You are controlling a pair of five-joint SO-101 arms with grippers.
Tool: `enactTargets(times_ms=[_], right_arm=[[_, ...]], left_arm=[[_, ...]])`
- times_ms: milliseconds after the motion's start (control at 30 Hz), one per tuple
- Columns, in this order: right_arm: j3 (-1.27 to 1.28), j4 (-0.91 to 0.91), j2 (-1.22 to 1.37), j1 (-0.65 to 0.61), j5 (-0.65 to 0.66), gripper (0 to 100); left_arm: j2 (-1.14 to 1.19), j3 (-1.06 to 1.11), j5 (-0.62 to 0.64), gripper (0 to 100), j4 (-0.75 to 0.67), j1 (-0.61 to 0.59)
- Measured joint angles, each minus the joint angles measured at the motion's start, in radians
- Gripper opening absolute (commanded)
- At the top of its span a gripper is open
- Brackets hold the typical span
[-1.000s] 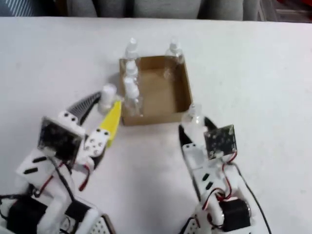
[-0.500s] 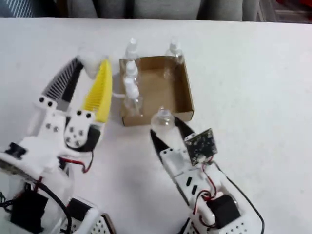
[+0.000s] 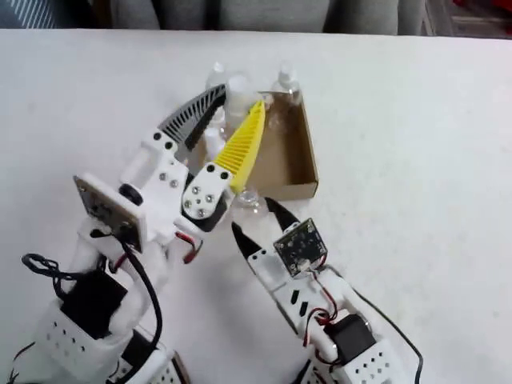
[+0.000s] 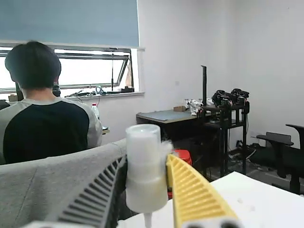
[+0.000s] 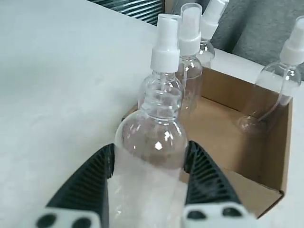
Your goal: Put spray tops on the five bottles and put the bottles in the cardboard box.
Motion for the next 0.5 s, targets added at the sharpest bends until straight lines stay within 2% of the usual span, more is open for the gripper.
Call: enactTargets(times_ms=[500], right_arm=[[0.0,-0.005,0.0,0.014,0.0,1.7]], left_arm=[[0.003,0.187,-0.008,2,0.002,0.005]])
